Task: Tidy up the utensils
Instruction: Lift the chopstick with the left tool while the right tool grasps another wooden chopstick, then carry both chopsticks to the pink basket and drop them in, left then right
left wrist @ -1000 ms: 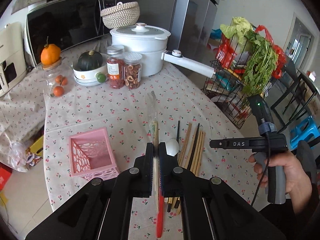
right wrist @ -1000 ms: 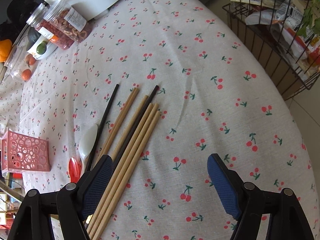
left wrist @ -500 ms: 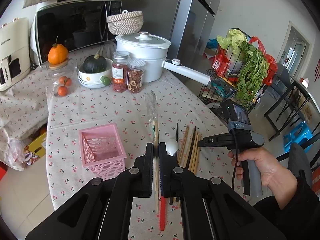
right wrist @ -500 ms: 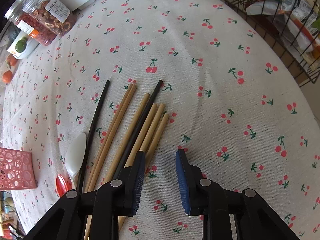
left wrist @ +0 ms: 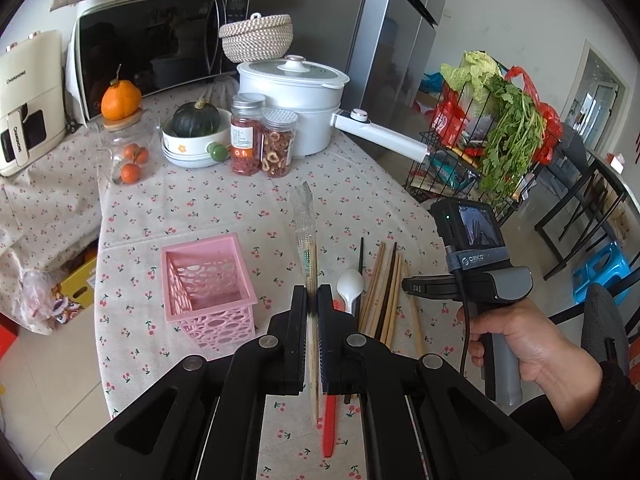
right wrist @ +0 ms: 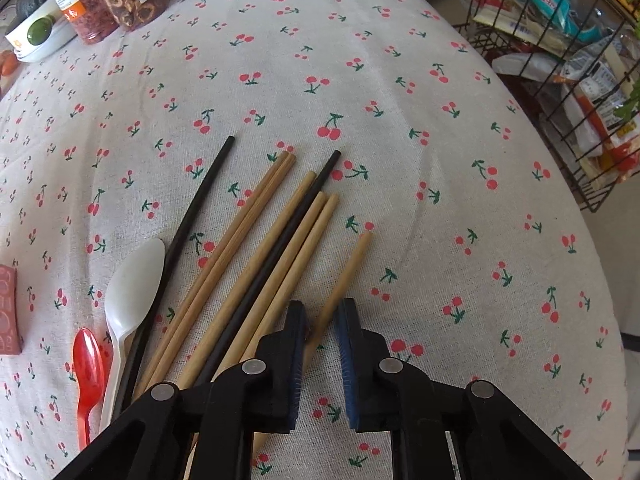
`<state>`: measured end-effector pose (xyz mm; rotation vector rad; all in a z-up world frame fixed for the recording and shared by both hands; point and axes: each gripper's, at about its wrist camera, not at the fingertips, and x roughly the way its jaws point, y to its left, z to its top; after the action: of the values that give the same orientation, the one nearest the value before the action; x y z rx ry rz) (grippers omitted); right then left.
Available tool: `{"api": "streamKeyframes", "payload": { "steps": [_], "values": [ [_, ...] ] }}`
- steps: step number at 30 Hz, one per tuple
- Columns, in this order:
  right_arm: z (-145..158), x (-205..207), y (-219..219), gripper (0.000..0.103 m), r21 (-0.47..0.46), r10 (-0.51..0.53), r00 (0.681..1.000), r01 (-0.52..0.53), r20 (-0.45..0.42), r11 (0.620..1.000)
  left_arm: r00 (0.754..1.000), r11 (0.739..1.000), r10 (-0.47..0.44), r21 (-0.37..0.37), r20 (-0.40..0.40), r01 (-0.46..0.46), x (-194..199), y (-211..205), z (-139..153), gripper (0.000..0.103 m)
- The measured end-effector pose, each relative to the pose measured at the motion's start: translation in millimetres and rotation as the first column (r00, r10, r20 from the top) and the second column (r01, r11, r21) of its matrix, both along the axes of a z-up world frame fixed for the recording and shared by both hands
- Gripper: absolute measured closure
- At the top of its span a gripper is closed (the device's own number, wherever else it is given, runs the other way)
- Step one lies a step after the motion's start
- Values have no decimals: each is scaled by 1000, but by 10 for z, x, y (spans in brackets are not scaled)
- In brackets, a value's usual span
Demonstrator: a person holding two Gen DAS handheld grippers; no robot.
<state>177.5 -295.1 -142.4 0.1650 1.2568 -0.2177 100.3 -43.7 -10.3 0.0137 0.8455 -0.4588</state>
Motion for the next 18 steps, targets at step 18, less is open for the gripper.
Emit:
{"api": "streamKeyframes", "payload": {
  "steps": [18],
  "values": [
    [1240, -913, -144, 98, 263, -47, 889, -84, 455, 961, 991, 994, 61, -95, 118, -50, -216, 169, 450, 98]
  ]
}}
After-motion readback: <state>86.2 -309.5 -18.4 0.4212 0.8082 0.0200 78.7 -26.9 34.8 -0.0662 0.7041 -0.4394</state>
